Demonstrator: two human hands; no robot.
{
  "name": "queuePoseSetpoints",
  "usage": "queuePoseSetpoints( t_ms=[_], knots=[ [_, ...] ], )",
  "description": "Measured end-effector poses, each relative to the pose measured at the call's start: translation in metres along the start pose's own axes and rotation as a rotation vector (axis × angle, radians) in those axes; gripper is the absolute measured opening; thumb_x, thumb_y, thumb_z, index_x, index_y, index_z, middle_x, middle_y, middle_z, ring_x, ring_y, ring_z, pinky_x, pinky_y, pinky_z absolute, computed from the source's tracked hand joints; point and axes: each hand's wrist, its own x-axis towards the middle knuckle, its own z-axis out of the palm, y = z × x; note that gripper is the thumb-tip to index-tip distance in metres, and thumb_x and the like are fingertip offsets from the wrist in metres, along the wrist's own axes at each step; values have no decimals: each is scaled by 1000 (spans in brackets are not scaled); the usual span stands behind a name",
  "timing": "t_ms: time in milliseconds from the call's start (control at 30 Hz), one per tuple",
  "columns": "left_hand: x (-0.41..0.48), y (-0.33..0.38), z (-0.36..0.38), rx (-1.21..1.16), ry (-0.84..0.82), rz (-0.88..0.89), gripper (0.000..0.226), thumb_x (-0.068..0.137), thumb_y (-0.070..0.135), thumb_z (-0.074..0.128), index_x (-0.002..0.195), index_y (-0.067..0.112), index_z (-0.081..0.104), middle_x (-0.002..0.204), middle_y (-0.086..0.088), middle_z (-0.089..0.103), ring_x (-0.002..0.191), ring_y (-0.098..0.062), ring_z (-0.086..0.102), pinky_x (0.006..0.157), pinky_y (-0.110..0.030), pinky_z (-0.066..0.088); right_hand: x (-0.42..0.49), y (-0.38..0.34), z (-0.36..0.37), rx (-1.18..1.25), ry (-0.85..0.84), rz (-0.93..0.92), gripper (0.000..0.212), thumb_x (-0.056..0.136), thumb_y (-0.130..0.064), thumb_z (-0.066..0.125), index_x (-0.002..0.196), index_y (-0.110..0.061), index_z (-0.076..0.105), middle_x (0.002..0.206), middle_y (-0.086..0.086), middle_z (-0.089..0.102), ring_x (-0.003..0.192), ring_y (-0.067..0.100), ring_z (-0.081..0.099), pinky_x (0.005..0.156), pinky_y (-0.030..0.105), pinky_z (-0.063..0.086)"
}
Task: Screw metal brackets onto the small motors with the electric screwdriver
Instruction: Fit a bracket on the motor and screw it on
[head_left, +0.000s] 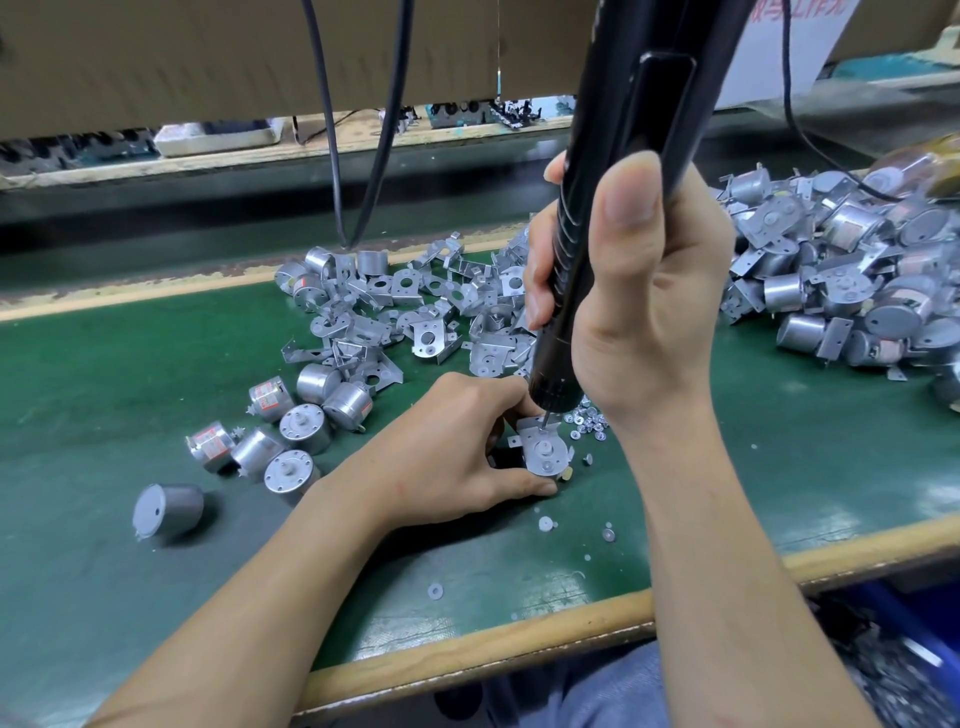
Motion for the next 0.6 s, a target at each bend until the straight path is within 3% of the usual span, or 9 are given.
queuePoseSetpoints(
  t_ms=[233,367,600],
  knots=[
    [0,0,0,0,-9,-1,50,74,50,82,109,17,65,68,13,48,63,-3,46,59,-20,33,-1,-1,1,15,15,-10,70,78,-70,61,86,-2,47,56,2,50,40,15,47,44,22,38],
    [1,0,0,1,-4,0,51,75,50,82,109,17,65,70,13,48,64,-3,45,60,-20,33,-1,-2,2,-5,4,-13,81,78,-70,60,86,8,41,56,4,49,40,16,47,45,22,38],
    [0,0,0,-3,3,5,44,74,48,83,100,20,61,72,18,49,65,1,47,60,-16,31,-1,-1,1,4,2,-15,82,78,-70,60,87,9,41,56,1,49,40,15,46,44,22,37]
  ],
)
